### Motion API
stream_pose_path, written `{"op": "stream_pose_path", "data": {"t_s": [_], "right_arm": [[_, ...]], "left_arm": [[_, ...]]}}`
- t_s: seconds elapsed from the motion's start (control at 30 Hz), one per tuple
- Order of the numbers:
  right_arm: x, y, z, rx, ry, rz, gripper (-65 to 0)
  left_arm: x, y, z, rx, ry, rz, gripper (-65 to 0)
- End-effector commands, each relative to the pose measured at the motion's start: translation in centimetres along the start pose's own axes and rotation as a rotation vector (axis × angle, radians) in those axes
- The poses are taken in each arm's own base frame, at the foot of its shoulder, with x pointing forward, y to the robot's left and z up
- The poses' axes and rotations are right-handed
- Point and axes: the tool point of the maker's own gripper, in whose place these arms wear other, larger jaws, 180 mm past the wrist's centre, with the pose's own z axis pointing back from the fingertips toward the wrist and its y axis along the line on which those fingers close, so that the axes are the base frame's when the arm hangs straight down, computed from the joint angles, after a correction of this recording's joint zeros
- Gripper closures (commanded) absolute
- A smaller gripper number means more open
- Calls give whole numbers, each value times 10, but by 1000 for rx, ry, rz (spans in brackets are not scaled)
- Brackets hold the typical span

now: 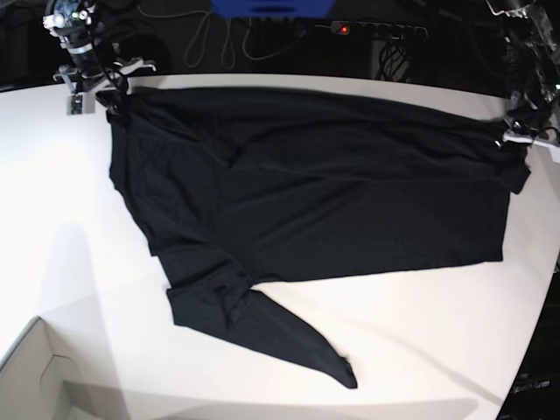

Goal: Layout the t-shirt on the table in an organized manner, then fold the t-shirt properly
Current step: 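Stretch the shirt edge taut between both grippers, then open the right gripper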

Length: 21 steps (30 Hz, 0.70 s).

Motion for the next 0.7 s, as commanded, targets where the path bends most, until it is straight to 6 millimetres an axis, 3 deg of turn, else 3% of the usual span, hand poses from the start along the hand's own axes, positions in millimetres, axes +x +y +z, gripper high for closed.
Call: {"op": "stream_pose_path", "data": {"t_s": [0.0,0.4,0.53,0.67], "right_arm": [[4,2,5,2,-27,-7,0],[-7,2,5,-2,1,-24,0],[-8,2,6,-3,6,-23,-109],[-7,2,8,-4,-1,-24,-242]], "left_arm": [[22,5,4,9,-49,-28,0],[20,8,5,16,-42,-32,-5],[19,8,5,12,-40,-28,-42],[18,8,5,12,-37,-28,-181]]}}
